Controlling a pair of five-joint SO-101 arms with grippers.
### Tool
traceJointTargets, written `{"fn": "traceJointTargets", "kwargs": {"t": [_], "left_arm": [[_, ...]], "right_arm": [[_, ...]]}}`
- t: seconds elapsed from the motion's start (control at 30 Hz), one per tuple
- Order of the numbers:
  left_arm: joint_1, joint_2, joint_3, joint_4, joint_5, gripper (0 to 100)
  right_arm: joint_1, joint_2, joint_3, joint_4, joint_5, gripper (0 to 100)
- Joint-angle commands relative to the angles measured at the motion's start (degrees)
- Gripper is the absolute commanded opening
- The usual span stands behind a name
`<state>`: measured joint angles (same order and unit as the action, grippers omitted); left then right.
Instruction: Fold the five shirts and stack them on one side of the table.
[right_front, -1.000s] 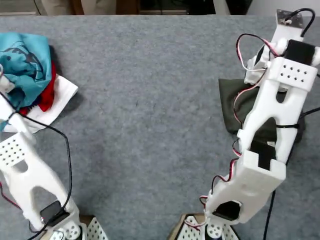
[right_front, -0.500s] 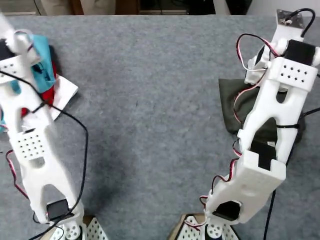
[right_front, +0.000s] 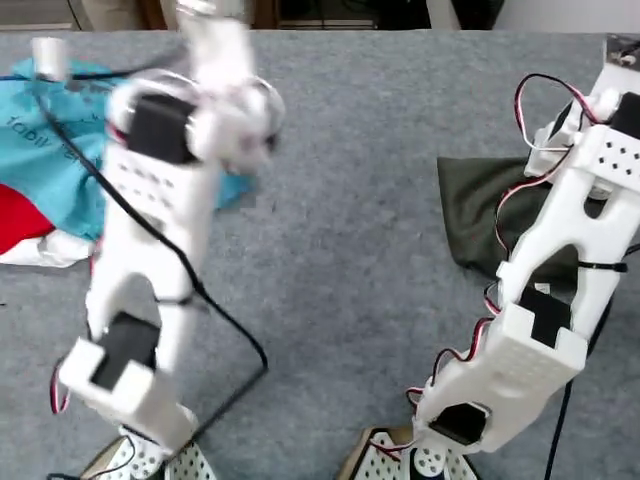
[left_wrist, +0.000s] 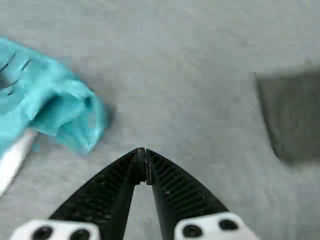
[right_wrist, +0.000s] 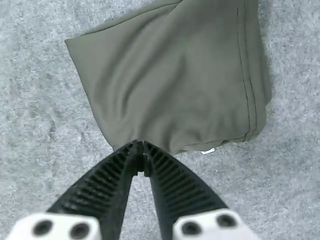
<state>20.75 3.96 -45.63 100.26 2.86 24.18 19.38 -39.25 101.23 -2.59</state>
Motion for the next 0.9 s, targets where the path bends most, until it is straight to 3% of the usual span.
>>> {"fn": "traceJointTargets", "kwargs": {"t": [0.0, 0.13, 0.2, 0.27, 0.4, 0.6, 0.73, 0.87], "left_arm": [[10.0, -6.1, 5.6, 0.5, -2.2, 2], [15.8, -9.1, 9.6, 0.5, -4.5, 2], [13.1, -10.6, 9.8, 0.5, -4.3, 2], [6.4, -11.1, 9.7, 0.4, -4.0, 2], [-13.9, -10.3, 12.0, 0.1, -4.0, 3], [-41.2, -2.5, 26.5, -11.8, -4.0, 20], [-52.6, 4.2, 33.8, -24.1, -4.0, 21], [-56.0, 10.5, 36.7, -33.5, -4.2, 21]], "right_arm": [[0.7, -6.9, -0.7, 1.1, 0.4, 0.5], [-0.7, -10.0, -0.6, 0.8, 1.3, 0.8], [-0.9, -10.8, -0.4, 0.8, 2.8, 0.8], [-0.9, -11.0, -0.4, 0.8, 3.3, 0.8], [-0.8, -10.9, -0.4, 0.9, 4.4, 0.9], [-3.6, -10.8, 0.7, 0.9, 4.4, 0.9], [-7.4, -10.8, 3.0, 0.8, 4.4, 0.9], [-11.4, -10.8, 4.1, 0.8, 4.2, 0.9]]}}
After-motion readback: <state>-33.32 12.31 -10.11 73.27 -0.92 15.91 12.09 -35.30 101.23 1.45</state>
